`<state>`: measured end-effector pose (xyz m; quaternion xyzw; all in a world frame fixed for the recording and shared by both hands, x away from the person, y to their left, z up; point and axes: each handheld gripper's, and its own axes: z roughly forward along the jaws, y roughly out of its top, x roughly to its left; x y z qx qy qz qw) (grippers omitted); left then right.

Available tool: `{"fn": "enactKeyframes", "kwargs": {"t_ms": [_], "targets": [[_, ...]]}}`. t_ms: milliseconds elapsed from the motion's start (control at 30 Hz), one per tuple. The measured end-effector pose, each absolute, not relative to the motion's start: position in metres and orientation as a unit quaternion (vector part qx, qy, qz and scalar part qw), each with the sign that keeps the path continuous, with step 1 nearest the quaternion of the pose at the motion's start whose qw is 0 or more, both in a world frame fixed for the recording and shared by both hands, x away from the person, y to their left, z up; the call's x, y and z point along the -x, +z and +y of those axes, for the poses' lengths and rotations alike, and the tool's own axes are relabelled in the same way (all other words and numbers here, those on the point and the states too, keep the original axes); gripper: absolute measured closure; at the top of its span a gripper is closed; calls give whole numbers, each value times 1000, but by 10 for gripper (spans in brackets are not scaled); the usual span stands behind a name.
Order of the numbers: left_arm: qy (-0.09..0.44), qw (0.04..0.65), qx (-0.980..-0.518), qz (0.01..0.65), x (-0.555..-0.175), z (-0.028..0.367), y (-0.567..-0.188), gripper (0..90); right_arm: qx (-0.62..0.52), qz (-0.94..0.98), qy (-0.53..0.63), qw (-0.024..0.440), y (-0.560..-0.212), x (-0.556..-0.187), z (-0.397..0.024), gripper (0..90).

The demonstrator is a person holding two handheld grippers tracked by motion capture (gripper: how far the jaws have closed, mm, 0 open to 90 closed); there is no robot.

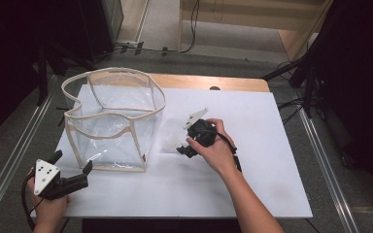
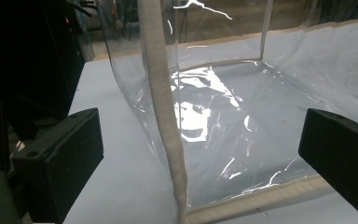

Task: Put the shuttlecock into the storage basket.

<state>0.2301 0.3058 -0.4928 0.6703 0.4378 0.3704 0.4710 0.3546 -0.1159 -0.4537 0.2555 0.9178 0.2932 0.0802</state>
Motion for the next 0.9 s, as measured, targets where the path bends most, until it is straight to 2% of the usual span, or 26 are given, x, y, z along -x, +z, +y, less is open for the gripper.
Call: {"fn": "enactKeyframes", "kwargs": {"t_ms": [67,300,633,900], "targets": [[371,470,-671,438,-230,306,-493,2,-262,918,290,73,-458,-355,-114,211],[371,468,-672,438,-230,305,-493,2,-277,920,275,43,-472,-357,-107,302],[370,469,-672,437,-230,305,-493,2,-291,925,242,46,-483,-359,-97,424],[371,468,-672,437,-230,305,-493,2,-289,930,221,60,-488,-359,-93,587]]}}
